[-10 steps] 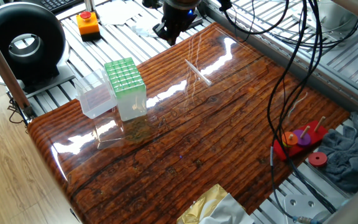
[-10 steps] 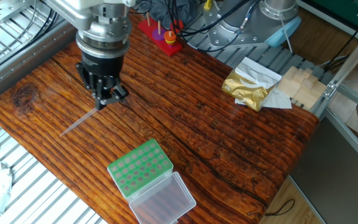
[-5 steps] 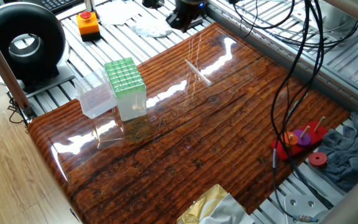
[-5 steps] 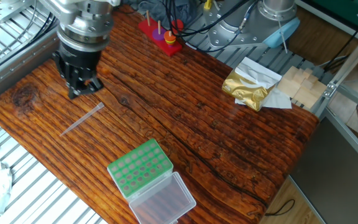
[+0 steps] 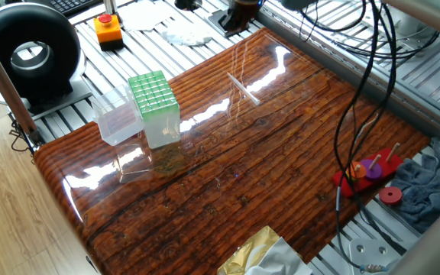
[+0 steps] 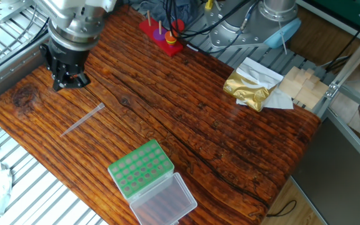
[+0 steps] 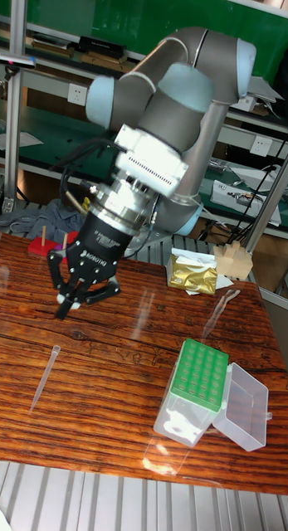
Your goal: Insert a large pipette tip into the holder for large pipette tips
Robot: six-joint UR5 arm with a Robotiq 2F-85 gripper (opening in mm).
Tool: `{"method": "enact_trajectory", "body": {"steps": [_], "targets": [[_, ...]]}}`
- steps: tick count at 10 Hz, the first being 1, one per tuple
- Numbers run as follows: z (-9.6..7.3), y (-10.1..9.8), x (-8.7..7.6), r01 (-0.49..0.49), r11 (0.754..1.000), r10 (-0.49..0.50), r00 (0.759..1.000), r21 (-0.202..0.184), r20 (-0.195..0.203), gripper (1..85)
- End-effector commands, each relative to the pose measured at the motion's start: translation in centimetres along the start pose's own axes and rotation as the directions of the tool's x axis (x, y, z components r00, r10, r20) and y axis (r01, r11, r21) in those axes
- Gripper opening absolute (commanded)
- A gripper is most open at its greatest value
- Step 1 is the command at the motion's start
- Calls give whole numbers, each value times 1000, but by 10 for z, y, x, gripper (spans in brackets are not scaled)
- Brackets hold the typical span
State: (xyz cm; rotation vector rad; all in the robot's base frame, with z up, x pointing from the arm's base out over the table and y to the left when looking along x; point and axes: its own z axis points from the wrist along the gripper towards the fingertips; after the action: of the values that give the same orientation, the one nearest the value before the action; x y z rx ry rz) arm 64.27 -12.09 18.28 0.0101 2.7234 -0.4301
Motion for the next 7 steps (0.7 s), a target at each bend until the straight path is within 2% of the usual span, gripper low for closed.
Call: {"method": "enact_trajectory", "body": {"steps": [1, 5, 6, 7], "targets": [[17, -11, 10, 9, 1000, -9, 1000, 22, -10, 10], [17, -19, 12, 48, 999, -48, 999, 23, -7, 10], [15, -19, 9, 53, 999, -53, 999, 14, 5, 10], [9, -17, 14, 58, 998, -58, 998, -10, -15, 10]]}}
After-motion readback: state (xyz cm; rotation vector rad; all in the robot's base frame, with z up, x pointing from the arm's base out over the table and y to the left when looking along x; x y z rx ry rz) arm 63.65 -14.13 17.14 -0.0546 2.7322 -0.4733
